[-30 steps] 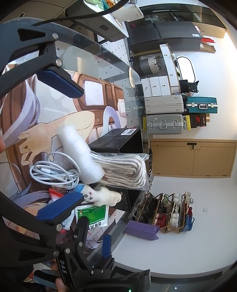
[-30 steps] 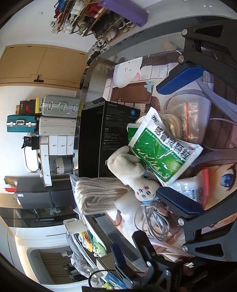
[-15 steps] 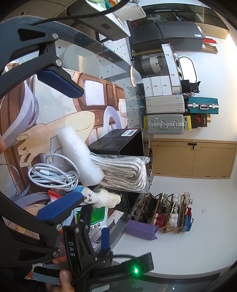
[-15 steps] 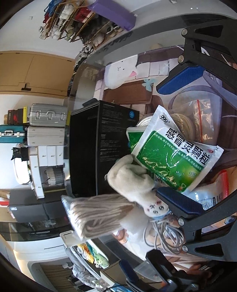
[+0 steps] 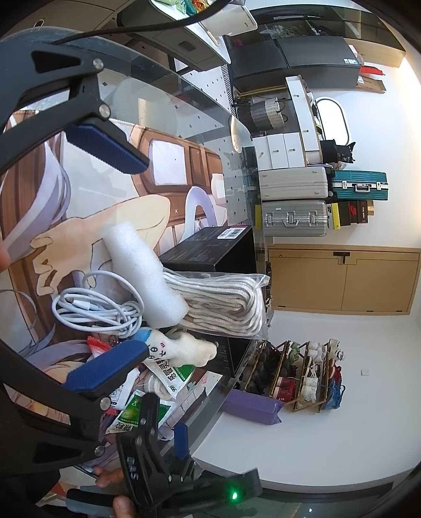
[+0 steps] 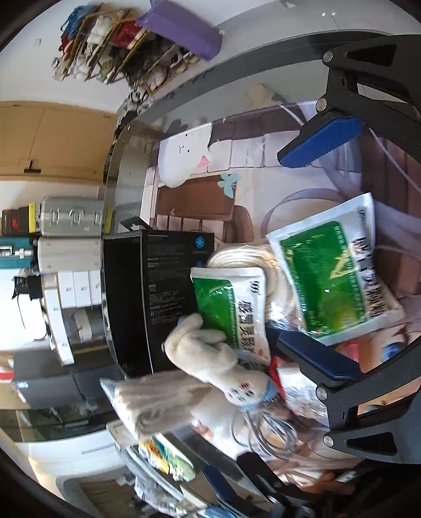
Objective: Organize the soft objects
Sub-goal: 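Reach the right gripper to the green medicine sachet and grasp it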
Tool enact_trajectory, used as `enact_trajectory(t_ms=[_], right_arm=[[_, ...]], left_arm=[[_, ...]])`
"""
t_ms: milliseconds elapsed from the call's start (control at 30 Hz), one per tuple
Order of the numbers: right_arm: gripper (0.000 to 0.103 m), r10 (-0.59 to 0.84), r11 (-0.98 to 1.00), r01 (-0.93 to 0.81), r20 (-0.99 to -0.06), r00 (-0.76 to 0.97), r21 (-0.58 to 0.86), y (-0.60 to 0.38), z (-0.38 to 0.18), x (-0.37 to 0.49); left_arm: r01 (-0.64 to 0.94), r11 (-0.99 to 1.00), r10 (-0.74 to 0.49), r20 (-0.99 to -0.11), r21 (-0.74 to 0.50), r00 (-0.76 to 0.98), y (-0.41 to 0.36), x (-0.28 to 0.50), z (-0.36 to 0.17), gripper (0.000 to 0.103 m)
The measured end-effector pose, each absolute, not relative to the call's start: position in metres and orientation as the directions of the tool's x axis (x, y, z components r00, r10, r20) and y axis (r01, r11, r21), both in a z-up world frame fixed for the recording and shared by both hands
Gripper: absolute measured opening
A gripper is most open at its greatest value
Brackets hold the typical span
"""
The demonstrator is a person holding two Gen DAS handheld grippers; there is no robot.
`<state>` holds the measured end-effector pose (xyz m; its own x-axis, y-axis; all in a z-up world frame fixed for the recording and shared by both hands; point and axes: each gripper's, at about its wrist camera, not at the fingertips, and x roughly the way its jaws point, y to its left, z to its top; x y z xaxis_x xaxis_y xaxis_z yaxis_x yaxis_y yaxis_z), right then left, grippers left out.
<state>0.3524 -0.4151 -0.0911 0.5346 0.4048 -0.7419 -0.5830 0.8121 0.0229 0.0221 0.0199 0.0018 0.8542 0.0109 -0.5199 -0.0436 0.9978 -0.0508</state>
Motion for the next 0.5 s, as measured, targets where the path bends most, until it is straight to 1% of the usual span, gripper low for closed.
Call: enact_trajectory(t_ms=[267,400,500], right_arm=[[0.103,0.475,0.715,-0.699,-0.747,0.465,0.019,-0.429,-0.095,0.336],[0.103,0.456,0.695,-0.719,-0.765,0.454,-0.013,-0.423,-0.102,0.334],[0.103,0.452,0.69,-0.724,-0.776,0.44,-0.009,-0.419,-0.104,0.333]], left_arm=[[-0.04,0.998,0.009,-0.522,-0.049,0.853,0.017,0.021,0.001,0.103],[-0.04,0.998,0.009,-0.522,-0.048,0.853,0.017,0.021,0.002,0.103],[-0.04,0.998,0.009,-0.522,-0.048,0.853,0.017,0.021,0.002,0.103]])
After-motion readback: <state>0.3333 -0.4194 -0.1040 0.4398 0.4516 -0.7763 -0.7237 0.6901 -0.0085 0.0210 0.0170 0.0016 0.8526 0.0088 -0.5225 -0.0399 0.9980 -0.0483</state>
